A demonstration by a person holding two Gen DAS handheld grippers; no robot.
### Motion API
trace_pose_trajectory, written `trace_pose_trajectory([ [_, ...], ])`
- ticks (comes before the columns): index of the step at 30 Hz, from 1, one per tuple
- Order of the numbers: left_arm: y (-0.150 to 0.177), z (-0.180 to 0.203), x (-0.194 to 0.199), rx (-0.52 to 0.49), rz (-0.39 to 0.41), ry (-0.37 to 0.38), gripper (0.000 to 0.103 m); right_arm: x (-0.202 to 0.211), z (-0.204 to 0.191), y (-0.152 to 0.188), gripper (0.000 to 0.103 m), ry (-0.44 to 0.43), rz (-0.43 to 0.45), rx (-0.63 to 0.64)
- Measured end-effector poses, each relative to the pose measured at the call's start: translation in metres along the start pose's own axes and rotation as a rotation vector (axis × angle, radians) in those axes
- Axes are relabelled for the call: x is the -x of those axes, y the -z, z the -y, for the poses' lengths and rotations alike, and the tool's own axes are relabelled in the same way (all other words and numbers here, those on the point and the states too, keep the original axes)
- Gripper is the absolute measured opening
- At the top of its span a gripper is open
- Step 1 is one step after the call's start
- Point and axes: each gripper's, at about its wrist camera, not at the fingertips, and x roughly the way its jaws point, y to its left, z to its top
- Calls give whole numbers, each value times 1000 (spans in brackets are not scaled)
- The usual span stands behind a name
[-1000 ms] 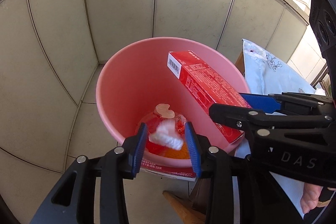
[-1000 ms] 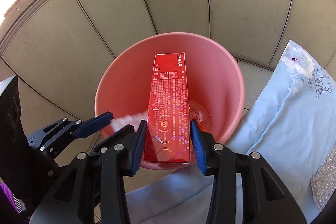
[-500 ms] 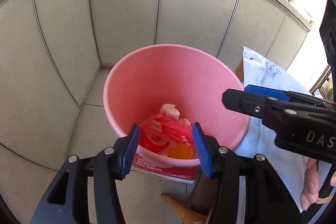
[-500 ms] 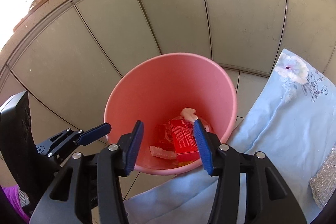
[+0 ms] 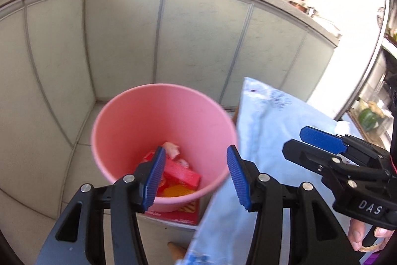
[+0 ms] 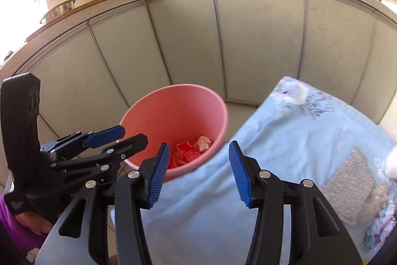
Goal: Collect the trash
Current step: 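Move both open tools back over the trash on the table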
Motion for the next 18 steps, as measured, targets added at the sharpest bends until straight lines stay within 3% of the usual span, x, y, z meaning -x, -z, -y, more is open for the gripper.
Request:
trace_pose_trajectory([
  [9, 2, 59, 2, -127, 8, 112, 51, 58, 48, 42, 50, 125, 43, -76],
  [18, 10, 123, 1, -273, -8, 219, 51, 104, 117, 97, 50, 271, 79, -249],
])
